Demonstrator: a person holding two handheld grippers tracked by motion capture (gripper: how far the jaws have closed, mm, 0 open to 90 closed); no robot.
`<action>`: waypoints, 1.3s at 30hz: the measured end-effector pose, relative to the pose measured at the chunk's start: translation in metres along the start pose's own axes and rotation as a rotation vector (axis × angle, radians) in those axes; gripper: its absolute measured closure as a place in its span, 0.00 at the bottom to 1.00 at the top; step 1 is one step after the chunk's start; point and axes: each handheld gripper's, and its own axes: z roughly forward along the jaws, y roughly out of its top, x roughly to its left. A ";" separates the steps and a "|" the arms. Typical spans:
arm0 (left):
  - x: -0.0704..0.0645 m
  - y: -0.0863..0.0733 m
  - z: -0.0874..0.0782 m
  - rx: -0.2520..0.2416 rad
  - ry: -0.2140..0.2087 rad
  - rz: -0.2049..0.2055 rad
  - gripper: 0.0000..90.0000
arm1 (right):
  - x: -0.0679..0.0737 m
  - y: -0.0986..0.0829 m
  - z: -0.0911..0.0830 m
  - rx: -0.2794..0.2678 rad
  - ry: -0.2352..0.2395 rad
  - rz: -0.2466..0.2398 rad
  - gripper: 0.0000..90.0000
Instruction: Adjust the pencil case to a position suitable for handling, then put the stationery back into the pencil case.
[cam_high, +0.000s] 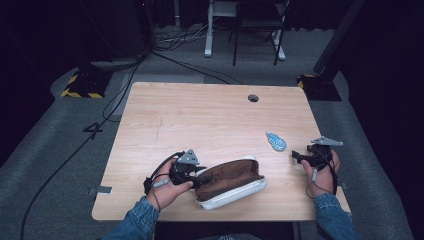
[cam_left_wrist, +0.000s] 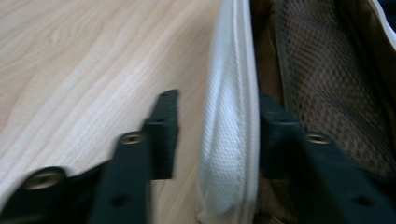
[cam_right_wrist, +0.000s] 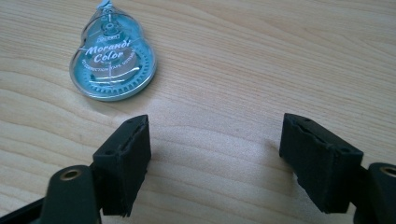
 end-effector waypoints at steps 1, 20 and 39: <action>0.000 0.000 0.000 -0.004 0.006 0.006 0.53 | 0.000 0.000 0.000 0.000 0.000 0.000 0.28; -0.003 0.009 -0.016 -0.066 0.051 0.049 0.31 | 0.000 0.000 0.000 -0.001 0.001 -0.002 0.28; 0.002 0.005 -0.065 -0.178 0.110 0.054 0.28 | 0.001 0.000 0.000 0.003 0.016 -0.013 0.29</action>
